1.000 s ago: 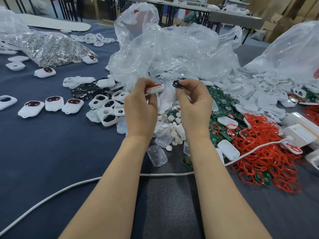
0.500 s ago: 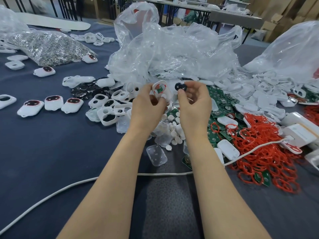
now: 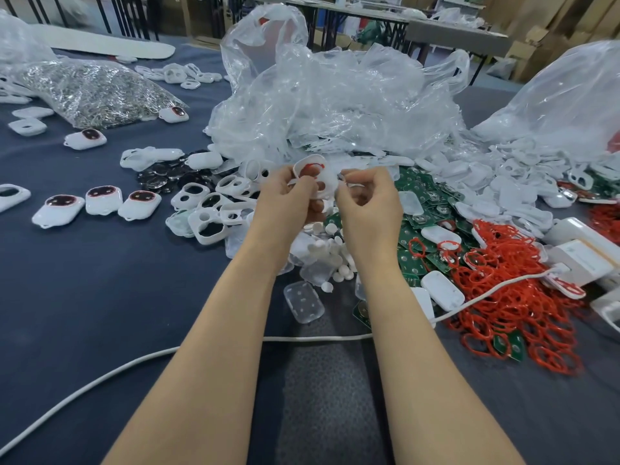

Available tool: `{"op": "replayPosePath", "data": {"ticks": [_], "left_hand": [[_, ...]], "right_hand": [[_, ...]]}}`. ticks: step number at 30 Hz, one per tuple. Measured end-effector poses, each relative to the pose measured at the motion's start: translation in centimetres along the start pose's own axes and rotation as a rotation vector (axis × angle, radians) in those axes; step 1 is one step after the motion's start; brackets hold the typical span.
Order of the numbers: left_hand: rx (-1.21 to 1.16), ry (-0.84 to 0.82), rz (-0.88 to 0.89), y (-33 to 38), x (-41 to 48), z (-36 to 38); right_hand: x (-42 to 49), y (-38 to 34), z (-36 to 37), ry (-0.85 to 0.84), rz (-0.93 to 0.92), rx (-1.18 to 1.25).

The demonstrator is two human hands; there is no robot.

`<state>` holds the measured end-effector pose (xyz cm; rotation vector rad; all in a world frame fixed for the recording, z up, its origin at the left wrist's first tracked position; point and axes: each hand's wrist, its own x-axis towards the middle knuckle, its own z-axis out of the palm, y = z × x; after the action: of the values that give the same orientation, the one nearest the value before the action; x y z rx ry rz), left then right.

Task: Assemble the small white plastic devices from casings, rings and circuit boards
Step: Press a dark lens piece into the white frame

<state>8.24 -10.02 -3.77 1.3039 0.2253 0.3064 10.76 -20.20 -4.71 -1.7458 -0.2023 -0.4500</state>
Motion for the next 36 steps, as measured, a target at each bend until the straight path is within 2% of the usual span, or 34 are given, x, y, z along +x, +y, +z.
{"op": "replayPosePath", "data": {"ticks": [4,8,11,14,17,21,27,33,36], "left_hand": [[-0.042,-0.003,-0.052,0.0,0.1,0.0],[-0.015,-0.001,-0.033,-0.1,0.1,-0.2],[0.090,-0.030,0.021,-0.4,0.0,-0.1],[0.264,-0.010,0.086,-0.7,0.1,-0.2],[0.376,-0.021,0.143,-1.0,0.1,-0.1],[0.448,-0.113,0.211,-1.2,-0.1,0.2],[0.372,-0.165,0.184,-1.2,-0.2,0.3],[0.380,-0.146,0.205,-1.3,-0.2,0.3],[0.416,-0.071,0.223,-1.2,-0.1,0.3]], "right_hand": [[0.3,0.0,-0.2,-0.131,0.030,-0.024],[0.4,0.2,-0.4,-0.126,0.016,-0.063],[0.5,0.5,-0.5,-0.105,0.024,-0.106],[1.1,0.2,-1.0,0.000,0.102,0.052],[1.2,-0.3,-1.2,-0.028,0.170,0.333],[0.7,-0.5,-0.7,-0.135,0.141,0.198],[0.5,-0.7,-0.6,-0.122,0.105,0.129],[0.7,-0.2,-0.6,-0.151,0.195,0.170],[0.8,-0.2,-0.6,-0.213,0.217,0.216]]}}
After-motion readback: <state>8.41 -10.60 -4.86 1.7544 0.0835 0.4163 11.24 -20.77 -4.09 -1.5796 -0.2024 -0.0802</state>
